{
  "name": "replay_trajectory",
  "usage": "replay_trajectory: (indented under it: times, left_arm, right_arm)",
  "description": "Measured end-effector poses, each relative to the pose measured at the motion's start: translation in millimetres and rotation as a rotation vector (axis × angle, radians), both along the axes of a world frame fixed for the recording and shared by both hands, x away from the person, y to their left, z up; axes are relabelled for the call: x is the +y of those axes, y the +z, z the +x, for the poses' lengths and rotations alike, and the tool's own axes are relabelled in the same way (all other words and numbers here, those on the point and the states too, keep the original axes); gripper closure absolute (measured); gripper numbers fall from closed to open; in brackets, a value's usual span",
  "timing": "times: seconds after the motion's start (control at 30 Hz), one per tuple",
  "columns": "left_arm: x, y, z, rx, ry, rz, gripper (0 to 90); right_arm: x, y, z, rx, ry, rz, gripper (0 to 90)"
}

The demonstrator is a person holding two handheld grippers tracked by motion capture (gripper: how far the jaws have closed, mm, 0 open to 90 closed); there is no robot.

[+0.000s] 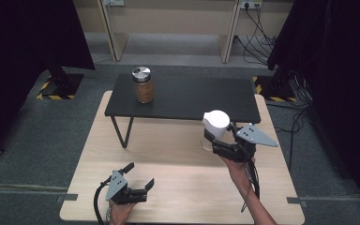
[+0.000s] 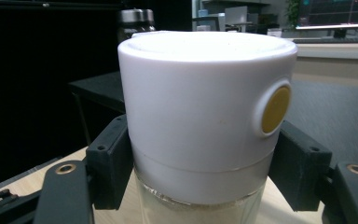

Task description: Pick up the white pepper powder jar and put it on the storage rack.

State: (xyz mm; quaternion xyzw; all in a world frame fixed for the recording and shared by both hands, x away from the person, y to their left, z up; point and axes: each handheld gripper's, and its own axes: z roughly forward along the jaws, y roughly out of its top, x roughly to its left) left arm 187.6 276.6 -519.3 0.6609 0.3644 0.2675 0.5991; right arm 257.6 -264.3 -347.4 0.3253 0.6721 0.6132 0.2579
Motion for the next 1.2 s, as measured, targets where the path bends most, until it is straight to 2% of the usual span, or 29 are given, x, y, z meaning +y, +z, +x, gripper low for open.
replay_trajectory:
  times: [0.17, 0.37, 0.6, 0.83, 1.2]
  left_arm:
    - [-0.1, 0.1, 0.1, 0.000, -0.001, 0.001, 0.3]
    - [0.9, -0.3, 0.8, 0.002, -0.002, -0.006, 0.3]
    - [1.3, -0.2, 1.4, 0.001, -0.006, -0.005, 0.3]
    - [1.5, -0.7, 1.6, 0.003, -0.005, -0.013, 0.3]
    - [2.6, -0.9, 1.9, 0.005, -0.006, -0.017, 0.4]
  right_arm:
    - [7.5, 18.9, 7.6, -0.006, 0.015, -0.004, 30.5]
    - [11.9, 43.5, 25.2, 0.016, 0.029, 0.019, 30.5]
    - [24.1, 65.2, 46.4, 0.032, -0.006, 0.017, 30.5]
    - [39.0, 74.9, 68.4, 0.016, -0.076, -0.007, 30.5]
    - [59.1, 80.0, 99.2, 0.038, -0.164, -0.037, 30.5]
